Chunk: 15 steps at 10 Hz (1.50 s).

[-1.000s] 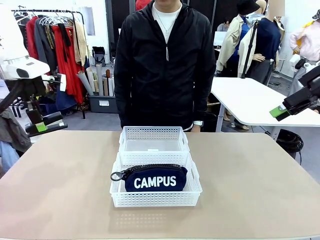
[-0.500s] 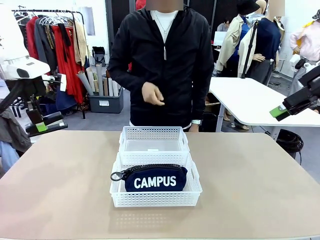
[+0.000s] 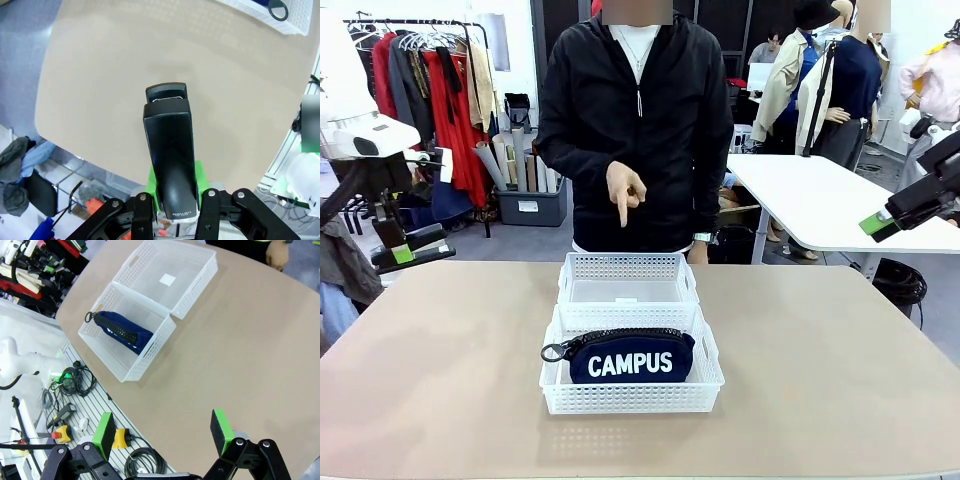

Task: Distribute items into two baskets.
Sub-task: Place the picked Stapler into the Organizing basket as instructed by the person.

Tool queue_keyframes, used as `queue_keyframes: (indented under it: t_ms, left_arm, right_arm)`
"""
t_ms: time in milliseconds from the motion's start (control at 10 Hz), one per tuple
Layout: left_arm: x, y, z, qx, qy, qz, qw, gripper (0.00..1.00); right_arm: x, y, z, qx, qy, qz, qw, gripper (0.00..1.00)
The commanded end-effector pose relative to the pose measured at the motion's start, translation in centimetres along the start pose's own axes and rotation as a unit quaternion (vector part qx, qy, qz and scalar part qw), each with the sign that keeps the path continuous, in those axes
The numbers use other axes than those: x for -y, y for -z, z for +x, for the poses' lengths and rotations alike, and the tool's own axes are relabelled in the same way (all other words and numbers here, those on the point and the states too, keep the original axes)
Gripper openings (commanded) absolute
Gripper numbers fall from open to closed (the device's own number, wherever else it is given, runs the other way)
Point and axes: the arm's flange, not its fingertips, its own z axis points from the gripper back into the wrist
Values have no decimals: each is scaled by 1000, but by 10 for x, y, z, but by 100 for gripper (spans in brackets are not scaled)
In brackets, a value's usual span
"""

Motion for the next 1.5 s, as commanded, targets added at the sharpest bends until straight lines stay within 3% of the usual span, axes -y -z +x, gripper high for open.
queue_keyframes:
  t_ms: [0, 800, 1400]
  left_arm:
    - [-1, -1, -1, 1, -4, 4, 1000, 0]
    - [0, 0, 0, 0, 0, 0, 1000, 0]
    - [-6, -4, 38, -6, 30, 11, 999, 0]
  right_arm:
    - [-2, 0, 1, 1, 4, 0, 1000, 100]
    - [-2, 0, 1, 1, 4, 0, 1000, 100]
    - [-2, 0, 1, 1, 4, 0, 1000, 100]
